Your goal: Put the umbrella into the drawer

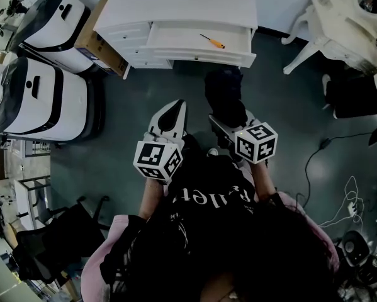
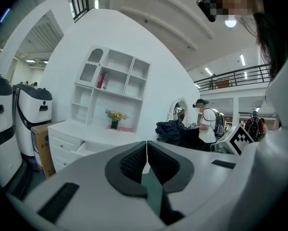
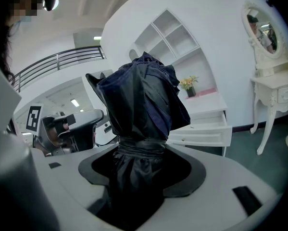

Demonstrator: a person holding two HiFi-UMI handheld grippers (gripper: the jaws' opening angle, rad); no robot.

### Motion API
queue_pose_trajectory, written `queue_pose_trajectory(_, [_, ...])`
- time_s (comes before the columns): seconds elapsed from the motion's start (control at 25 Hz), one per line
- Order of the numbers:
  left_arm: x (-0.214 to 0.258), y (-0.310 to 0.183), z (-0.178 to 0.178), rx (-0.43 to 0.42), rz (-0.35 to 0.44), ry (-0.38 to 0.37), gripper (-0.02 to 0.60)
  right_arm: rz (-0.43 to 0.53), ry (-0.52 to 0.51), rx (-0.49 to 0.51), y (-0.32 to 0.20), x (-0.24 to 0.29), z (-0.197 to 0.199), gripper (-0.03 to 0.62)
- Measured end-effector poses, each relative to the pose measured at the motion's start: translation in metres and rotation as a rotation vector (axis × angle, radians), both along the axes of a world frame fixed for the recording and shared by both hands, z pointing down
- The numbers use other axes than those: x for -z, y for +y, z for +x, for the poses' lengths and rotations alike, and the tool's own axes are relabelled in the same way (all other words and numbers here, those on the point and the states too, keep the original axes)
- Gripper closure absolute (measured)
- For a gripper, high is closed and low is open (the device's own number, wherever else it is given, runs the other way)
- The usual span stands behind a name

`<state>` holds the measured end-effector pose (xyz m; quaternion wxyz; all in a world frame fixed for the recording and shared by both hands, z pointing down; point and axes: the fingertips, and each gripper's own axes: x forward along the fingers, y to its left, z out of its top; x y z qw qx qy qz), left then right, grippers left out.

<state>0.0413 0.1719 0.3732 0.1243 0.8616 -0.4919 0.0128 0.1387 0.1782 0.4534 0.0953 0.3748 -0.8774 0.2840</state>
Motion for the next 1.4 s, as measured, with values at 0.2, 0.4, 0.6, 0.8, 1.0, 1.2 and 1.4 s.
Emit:
queue_pose_trajectory(0.2, [-0.006,-0.009,0.009,-0.012,-0.016,-0.013,0.565,-0.011,-0.003,-0.014,-0.004,-0.003,0.011,0.306])
queue_pose_trajectory(0.4, [-0.009,-0.02,0.015,-0.037,-0.023,-0.032,0.565,-0.027,-0.008,-0.036,-0.016,-0.008,0.016,0.306])
queue_pose_trajectory(0.6, [-0.019,-0.047,0.007,-0.043,-0.034,-0.035,0.565,-0.034,0.008,-0.03,-0.04,-0.014,0.006,0.306])
queue_pose_trajectory(0.8, [-0.024,-0.094,-0.002,-0.067,-0.032,-0.025,0.565,-0.053,0.028,-0.046,-0.082,-0.023,-0.005,0.306])
queue_pose_trajectory(1.0, [-0.027,-0.16,-0.029,-0.091,-0.039,-0.035,0.565,-0.083,0.038,-0.072,-0.15,-0.028,-0.03,0.306])
queue_pose_trajectory(1.2, [-0.025,-0.235,-0.066,-0.094,-0.052,-0.026,0.565,-0.113,0.039,-0.08,-0.215,-0.026,-0.066,0.306])
queue_pose_trajectory(1.4, [-0.027,-0.299,-0.091,-0.111,-0.055,-0.013,0.565,-0.142,0.06,-0.082,-0.271,-0.032,-0.095,0.306])
